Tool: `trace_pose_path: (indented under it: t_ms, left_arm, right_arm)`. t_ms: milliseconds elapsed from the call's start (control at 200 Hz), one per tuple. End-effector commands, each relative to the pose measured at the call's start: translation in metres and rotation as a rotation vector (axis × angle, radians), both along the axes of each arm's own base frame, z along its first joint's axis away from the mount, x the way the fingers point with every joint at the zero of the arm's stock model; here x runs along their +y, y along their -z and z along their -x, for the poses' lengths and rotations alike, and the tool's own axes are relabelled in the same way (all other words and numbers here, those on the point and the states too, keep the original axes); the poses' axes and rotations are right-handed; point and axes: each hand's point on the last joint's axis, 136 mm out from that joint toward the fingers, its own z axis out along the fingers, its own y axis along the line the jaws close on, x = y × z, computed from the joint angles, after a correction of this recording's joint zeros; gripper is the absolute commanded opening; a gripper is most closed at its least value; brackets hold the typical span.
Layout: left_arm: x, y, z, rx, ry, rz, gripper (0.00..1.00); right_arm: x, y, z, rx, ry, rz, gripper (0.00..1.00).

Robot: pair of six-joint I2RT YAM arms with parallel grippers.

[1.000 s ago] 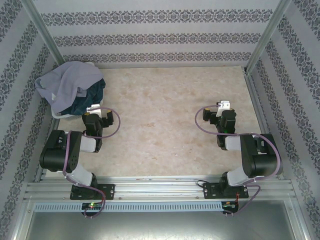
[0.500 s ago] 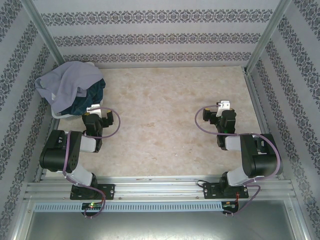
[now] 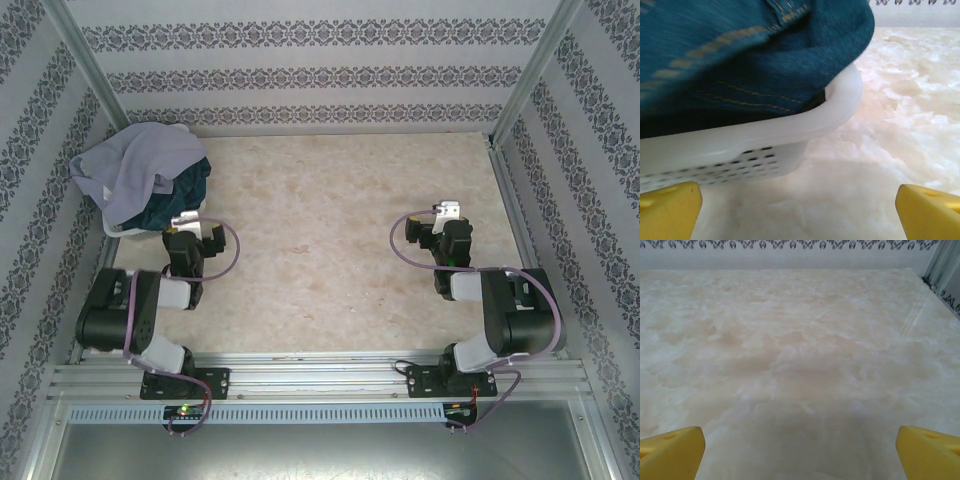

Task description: Fold and stack the skirts

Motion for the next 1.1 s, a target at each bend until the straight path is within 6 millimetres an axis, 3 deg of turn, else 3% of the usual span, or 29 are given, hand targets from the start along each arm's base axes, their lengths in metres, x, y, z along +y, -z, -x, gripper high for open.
trace_pose_path:
  t_ms: [0,160,275,380,450,570,689,864,984,1034,1094]
  left_arm:
    - [0.016,-0.059,0.020,-0.154,-0.106,0.012,1.00]
    - [0.045,-0.119,0.062,-0.147,-0.340,0.157,1.00]
    - [0.072,-0.158,0.098,-0.128,-0.573,0.228,1.00]
    - [0.089,-0.182,0.103,-0.065,-0.679,0.253,1.00]
    - [0.094,-0.190,0.084,0.001,-0.638,0.313,1.00]
    - [0.108,-0.184,0.047,0.157,-0.588,0.366,1.00]
    - [0.118,-0.159,0.010,0.298,-0.519,0.473,1.00]
    - [0.104,-0.135,-0.060,0.422,-0.312,0.608,1.00]
    - [0.099,-0.104,-0.092,0.521,-0.282,0.651,1.00]
    - [0.094,-0.096,-0.101,0.549,-0.263,0.659,0.87]
    - [0.089,-0.100,-0.110,0.553,-0.244,0.636,0.54]
  right_arm:
    - [0.009,-0.037,-0.003,-0.028,-0.046,0.000,0.98]
    - [0.000,-0.093,0.009,-0.067,0.057,-0.127,0.98]
    - [-0.002,-0.120,0.016,-0.018,0.129,-0.272,0.98]
    - [0.012,-0.136,0.014,-0.023,0.090,-0.403,0.98]
    - [0.022,-0.142,0.010,-0.006,0.058,-0.483,0.98]
    - [0.033,-0.141,0.001,0.042,0.036,-0.565,0.98]
    - [0.036,-0.134,-0.006,0.083,0.042,-0.602,0.98]
    - [0.039,-0.125,-0.009,0.118,0.041,-0.617,0.98]
    - [0.043,-0.120,-0.009,0.140,0.036,-0.633,0.98]
    - [0.045,-0.120,-0.007,0.144,0.032,-0.636,0.98]
    - [0.046,-0.118,-0.005,0.150,0.030,-0.635,0.98]
